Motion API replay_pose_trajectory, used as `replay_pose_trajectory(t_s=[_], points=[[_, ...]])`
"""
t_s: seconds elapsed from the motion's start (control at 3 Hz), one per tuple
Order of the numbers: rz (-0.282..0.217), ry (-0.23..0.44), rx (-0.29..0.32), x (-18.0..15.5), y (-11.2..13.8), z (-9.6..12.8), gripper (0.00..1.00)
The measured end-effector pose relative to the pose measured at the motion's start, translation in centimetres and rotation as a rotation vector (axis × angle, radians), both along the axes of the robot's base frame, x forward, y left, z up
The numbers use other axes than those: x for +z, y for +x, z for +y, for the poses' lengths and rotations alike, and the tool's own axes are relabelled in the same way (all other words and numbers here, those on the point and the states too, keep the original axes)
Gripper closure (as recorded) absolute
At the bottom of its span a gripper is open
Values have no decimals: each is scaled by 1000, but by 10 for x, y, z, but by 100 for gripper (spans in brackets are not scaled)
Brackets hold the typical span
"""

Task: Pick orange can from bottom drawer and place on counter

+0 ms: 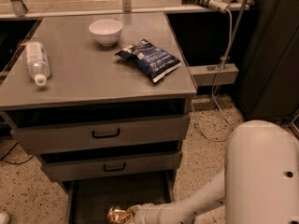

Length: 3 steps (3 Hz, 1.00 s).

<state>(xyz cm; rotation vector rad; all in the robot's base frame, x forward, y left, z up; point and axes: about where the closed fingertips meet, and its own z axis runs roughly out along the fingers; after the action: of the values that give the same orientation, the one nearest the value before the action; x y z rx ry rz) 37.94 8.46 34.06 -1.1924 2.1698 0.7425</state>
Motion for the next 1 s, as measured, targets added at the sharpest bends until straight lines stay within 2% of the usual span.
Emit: replay_pose_trajectory(t_s=[0.67, 1.0], points=[[-116, -54, 29, 93, -30, 13, 100], [-126, -77, -14, 106, -22, 5, 100]])
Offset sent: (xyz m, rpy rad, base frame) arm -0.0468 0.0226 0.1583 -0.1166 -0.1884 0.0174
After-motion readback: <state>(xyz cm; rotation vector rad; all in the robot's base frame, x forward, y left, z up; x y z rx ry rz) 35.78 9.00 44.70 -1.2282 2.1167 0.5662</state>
